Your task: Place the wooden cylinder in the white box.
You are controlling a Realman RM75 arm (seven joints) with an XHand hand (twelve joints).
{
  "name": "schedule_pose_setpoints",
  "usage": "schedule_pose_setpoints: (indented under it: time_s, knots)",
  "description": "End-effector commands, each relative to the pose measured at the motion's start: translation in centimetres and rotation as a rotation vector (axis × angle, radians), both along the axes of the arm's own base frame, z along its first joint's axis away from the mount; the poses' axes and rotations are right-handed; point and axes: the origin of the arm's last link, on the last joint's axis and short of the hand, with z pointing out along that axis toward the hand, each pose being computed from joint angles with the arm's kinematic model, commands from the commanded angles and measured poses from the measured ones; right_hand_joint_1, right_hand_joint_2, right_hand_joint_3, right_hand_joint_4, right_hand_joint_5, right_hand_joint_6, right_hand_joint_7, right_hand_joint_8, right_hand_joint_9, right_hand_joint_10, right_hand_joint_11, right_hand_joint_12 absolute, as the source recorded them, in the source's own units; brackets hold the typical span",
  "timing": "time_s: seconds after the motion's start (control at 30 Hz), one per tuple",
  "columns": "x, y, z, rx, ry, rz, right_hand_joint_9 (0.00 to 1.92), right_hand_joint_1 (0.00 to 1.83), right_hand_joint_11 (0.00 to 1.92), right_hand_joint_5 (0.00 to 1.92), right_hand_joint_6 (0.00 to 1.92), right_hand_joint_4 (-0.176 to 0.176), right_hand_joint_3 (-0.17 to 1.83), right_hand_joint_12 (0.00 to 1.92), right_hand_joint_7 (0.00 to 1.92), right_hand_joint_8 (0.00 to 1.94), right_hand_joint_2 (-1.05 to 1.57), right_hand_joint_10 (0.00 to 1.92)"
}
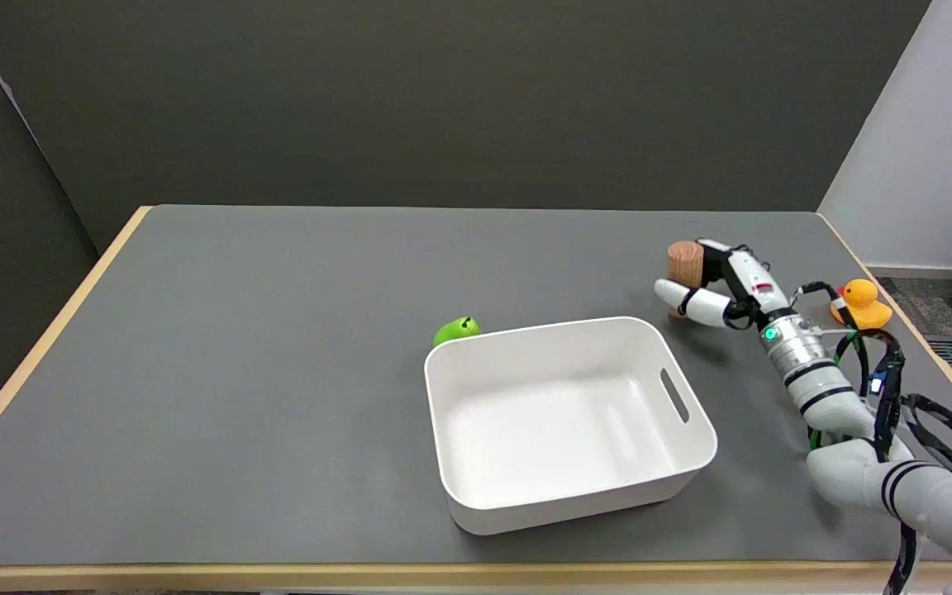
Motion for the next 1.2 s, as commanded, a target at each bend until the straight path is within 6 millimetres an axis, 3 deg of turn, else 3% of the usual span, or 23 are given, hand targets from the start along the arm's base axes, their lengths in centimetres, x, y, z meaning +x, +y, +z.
schedule_pose_setpoints:
  time_s: [0.03,0.2,0.33,0.53,0.6,0.8,0.97,1.07,1.2]
  knots:
    - [11.1,0.4,-1.1,0.164,0.1,0.41,0.82,0.96,0.26,0.68,1.58,-0.047,0.52,1.92,0.81,1.53,1.06,1.44]
    - [13.9,2.3,-3.0,0.266,0.113,0.532,0.81,0.97,0.24,0.65,1.61,-0.066,0.51,1.92,0.78,1.56,1.08,1.46]
    - [14.9,3.4,-5.5,0.359,0.088,0.59,0.8,0.97,0.24,0.65,1.61,-0.068,0.51,1.92,0.78,1.57,1.07,1.46]
    - [15.7,4.6,-10.5,0.484,-0.003,0.635,0.81,0.97,0.24,0.66,1.6,-0.069,0.53,1.92,0.78,1.57,1.06,1.47]
    - [15.8,4.8,-13.0,0.512,-0.019,0.638,0.81,0.97,0.24,0.66,1.6,-0.07,0.53,1.92,0.79,1.57,1.06,1.47]
    - [14.1,5.6,-18.7,0.607,-0.134,0.585,0.84,0.98,0.27,0.67,1.59,-0.068,0.54,1.92,0.82,1.54,1.05,1.44]
    - [11.3,6.9,-23.4,0.697,-0.235,0.493,0.83,0.98,0.28,0.67,1.59,-0.065,0.55,1.92,0.82,1.54,1.05,1.44]
    - [9.5,7.8,-25.0,0.706,-0.227,0.441,0.83,0.97,0.28,0.67,1.59,-0.065,0.55,1.92,0.82,1.55,1.05,1.45]
    - [8.1,9.3,-25.2,0.691,-0.239,0.39,0.82,0.98,0.28,0.67,1.6,-0.068,0.55,1.92,0.81,1.56,1.05,1.46]
